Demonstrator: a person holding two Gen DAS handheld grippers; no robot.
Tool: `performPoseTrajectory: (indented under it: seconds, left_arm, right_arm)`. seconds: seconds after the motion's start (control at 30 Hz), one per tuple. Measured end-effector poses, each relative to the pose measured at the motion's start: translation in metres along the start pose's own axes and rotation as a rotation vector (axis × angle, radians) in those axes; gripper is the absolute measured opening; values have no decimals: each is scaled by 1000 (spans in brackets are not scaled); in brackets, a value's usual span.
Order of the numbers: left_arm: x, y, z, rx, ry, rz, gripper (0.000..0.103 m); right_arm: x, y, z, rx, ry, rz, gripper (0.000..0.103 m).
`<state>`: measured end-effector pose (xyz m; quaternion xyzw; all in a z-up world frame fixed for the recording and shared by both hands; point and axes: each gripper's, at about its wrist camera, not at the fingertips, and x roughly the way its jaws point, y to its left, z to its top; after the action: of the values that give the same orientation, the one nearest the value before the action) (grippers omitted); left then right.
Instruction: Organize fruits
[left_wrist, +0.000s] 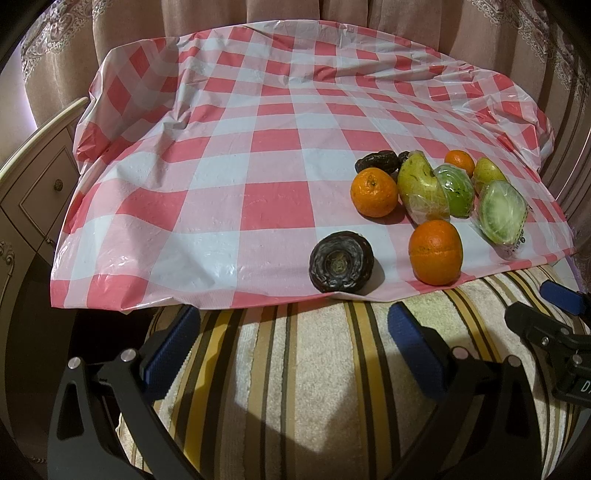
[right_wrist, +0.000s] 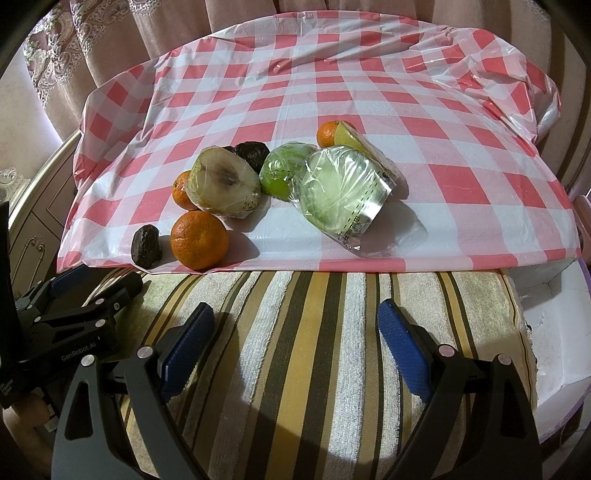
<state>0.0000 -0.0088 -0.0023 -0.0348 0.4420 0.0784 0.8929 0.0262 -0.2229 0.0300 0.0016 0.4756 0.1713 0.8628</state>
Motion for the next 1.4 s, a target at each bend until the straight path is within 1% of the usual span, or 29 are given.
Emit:
performPoseTrajectory:
  seconds: [0.67, 0.83, 0.9, 0.93, 1.03, 1.07, 1.13, 1.23, 1.3, 1.33, 1.4]
  left_arm:
    - [0, 0, 0, -3, 0, -4, 101]
    - [-2, 1, 0, -23, -8, -31, 101]
    - [-3, 1, 2, -32, -19, -36, 98]
    - [-4, 2, 3, -38, -25, -39, 95]
    - [-5, 3, 7, -55, -44, -45, 92]
    - [-6, 4, 10, -57, -49, -45, 91]
    - [-5, 4, 14, -52, -53, -48, 91]
    - [-1, 3, 19, -36, -46, -66, 85]
    - [2, 2, 23, -31, -39, -71, 84]
    - [3, 3, 24, -31, -40, -74, 84]
    - [5, 3, 26, -29, -35, -82, 84]
  right_arm:
    - [0, 1, -2, -3, 2, 6, 87]
    - [-3, -7, 6, -34, 42, 70, 87]
    - [-2, -10, 10, -34, 68, 99, 87]
    - [-3, -12, 10, -31, 69, 108, 87]
    - [-4, -17, 13, -23, 57, 140, 87]
    - [-6, -18, 12, -29, 57, 138, 87]
    - [-6, -22, 17, -28, 55, 108, 87]
    - [-5, -37, 24, 43, 28, 132, 87]
    - [-5, -45, 29, 70, 6, 126, 87]
    - [-6, -47, 32, 70, -9, 112, 87]
    - [-5, -48, 41, 36, -40, 48, 87]
